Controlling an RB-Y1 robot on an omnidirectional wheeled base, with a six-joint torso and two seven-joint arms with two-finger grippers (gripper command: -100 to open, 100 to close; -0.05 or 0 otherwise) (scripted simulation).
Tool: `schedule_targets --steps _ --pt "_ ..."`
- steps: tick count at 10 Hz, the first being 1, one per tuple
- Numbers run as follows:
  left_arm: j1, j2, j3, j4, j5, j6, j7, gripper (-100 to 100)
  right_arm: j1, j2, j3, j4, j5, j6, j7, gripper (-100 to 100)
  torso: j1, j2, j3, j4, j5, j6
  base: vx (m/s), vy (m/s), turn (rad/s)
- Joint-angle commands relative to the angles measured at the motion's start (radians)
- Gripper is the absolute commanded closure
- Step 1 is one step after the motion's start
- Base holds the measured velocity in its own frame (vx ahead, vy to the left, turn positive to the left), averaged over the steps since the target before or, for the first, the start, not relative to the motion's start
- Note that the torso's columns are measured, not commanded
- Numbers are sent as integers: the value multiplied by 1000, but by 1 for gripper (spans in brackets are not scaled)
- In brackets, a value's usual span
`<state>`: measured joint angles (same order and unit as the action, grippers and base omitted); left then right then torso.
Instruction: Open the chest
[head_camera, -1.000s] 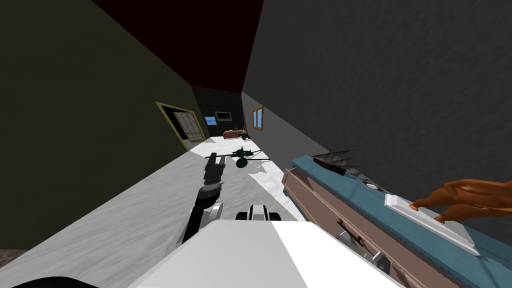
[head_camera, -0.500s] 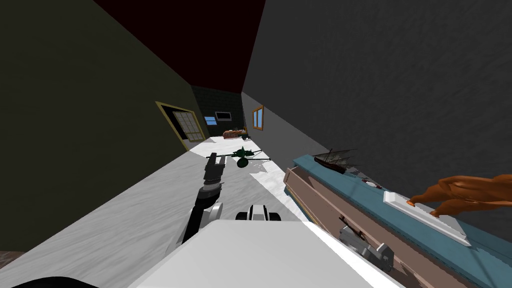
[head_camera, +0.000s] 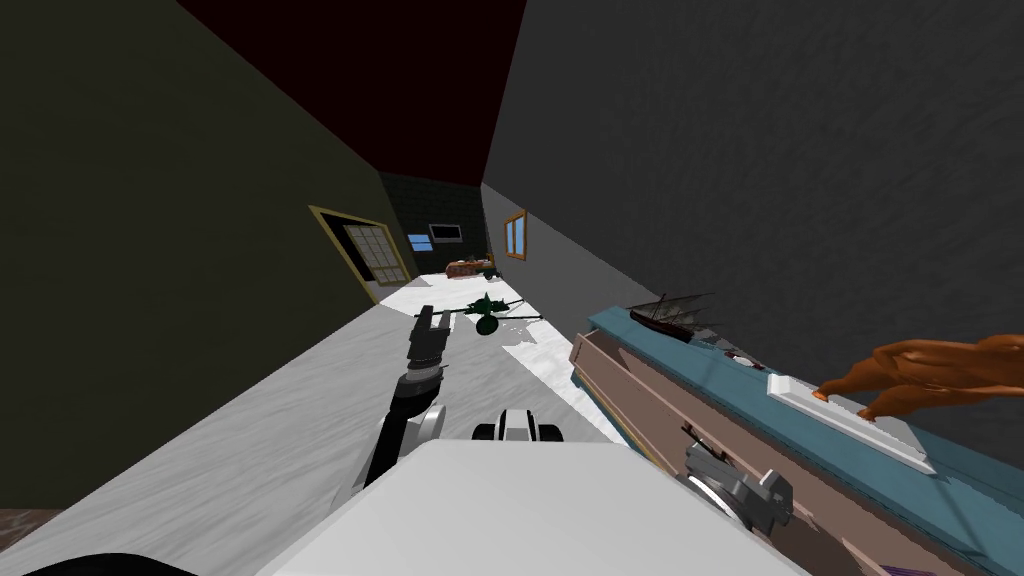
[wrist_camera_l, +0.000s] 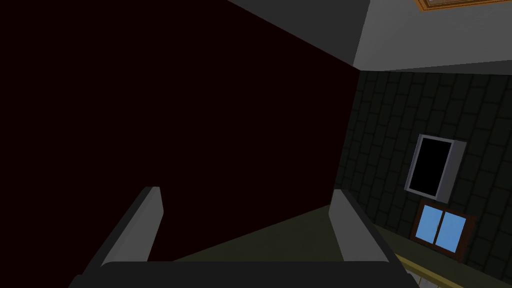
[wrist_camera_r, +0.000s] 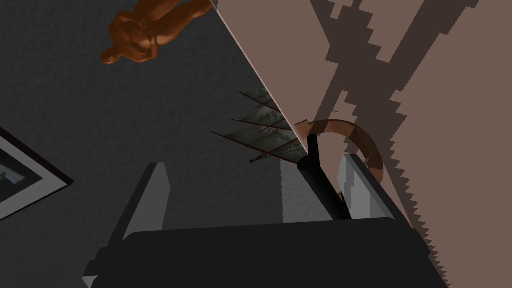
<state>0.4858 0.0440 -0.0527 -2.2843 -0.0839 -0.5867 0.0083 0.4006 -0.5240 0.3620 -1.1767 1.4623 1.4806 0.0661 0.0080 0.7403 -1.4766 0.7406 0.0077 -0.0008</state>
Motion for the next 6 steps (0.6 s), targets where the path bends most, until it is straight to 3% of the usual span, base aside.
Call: schedule_targets --steps 1,6 --pt "0 0 0 0 0 0 0 0 1 1 1 0 -1 -3 1 0 -1 -1 0 -1 -1 0 0 0 0" --pt "0 0 0 0 0 0 0 0 4 7 6 3 -4 -11 2 0 -6 -2 0 -2 -5 1 0 0 0"
